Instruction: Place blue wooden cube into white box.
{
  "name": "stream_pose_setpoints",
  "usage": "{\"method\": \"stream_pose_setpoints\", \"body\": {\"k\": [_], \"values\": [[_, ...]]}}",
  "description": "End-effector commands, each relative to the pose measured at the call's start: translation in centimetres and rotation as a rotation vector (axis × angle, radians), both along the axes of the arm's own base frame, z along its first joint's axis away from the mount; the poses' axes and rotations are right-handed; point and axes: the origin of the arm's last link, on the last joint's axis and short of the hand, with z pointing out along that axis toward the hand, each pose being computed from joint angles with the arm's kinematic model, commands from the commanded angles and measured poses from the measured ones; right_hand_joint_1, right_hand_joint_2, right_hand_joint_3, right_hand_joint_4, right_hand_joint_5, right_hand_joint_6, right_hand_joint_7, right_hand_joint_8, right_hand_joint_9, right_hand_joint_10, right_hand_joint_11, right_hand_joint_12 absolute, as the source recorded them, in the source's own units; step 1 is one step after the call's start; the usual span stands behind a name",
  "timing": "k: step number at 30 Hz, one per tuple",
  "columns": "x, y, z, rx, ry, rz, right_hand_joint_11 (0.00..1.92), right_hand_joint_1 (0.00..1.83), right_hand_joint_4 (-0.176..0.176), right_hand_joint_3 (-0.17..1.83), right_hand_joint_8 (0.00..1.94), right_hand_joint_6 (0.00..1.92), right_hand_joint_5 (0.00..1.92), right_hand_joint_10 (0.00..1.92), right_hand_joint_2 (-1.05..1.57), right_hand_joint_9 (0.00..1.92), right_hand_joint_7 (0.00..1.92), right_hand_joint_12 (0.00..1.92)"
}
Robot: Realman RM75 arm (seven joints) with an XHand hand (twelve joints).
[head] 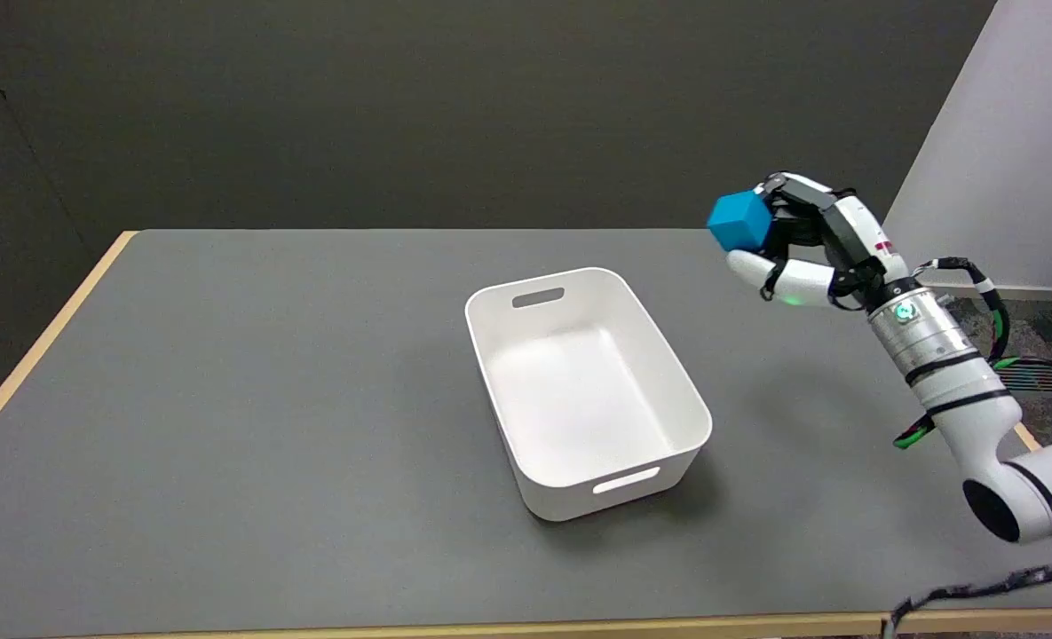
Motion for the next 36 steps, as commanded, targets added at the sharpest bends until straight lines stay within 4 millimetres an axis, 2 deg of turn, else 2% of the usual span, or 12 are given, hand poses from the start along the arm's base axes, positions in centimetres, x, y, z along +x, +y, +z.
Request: {"method": "stream_pose_setpoints", "body": {"k": [1, 3, 6, 9, 11, 12, 16, 22, 25, 29, 36], "values": [[2.9, 5.0, -12.5, 0.346, 0.003, 0.058, 0.82, 1.19, -0.059, 0.69, 1.39, 1.55, 0.68, 1.61, 0.90, 0.88, 0.92, 1.92], [2.6, 4.8, -13.5, 0.373, -0.008, 0.052, 0.82, 1.18, -0.044, 0.65, 1.37, 1.56, 0.67, 1.61, 0.92, 0.88, 0.90, 1.92], [1.1, 4.1, -14.9, 0.401, -0.029, 0.003, 0.82, 1.18, -0.039, 0.63, 1.36, 1.56, 0.67, 1.61, 0.93, 0.87, 0.90, 1.92], [-0.5, 2.5, -15.6, 0.385, 0.011, -0.049, 0.82, 1.17, -0.037, 0.62, 1.36, 1.56, 0.67, 1.61, 0.94, 0.87, 0.89, 1.92], [-2.0, 0.7, -15.9, 0.367, 0.056, -0.103, 0.81, 1.17, -0.037, 0.62, 1.36, 1.56, 0.67, 1.61, 0.94, 0.87, 0.89, 1.92], [-2.1, 0.2, -16.1, 0.368, 0.060, -0.110, 0.81, 1.17, -0.038, 0.62, 1.36, 1.56, 0.67, 1.61, 0.94, 0.87, 0.90, 1.92], [-4.3, -3.3, -14.9, 0.324, 0.103, -0.216, 0.81, 1.17, -0.040, 0.62, 1.36, 1.56, 0.67, 1.61, 0.94, 0.87, 0.89, 1.92], [-5.7, -7.3, -10.8, 0.196, 0.143, -0.302, 0.81, 1.18, -0.042, 0.61, 1.36, 1.56, 0.67, 1.61, 0.94, 0.87, 0.90, 1.92], [-5.9, -7.6, -10.0, 0.180, 0.148, -0.312, 0.80, 1.18, -0.044, 0.61, 1.36, 1.55, 0.67, 1.61, 0.94, 0.88, 0.90, 1.92], [-5.8, -7.1, -10.4, 0.197, 0.142, -0.303, 0.80, 1.18, -0.045, 0.60, 1.36, 1.55, 0.67, 1.61, 0.95, 0.88, 0.90, 1.92], [-4.0, -4.9, -11.4, 0.249, 0.160, -0.238, 0.80, 1.18, -0.042, 0.60, 1.36, 1.55, 0.67, 1.62, 0.95, 0.88, 0.89, 1.92]]}}
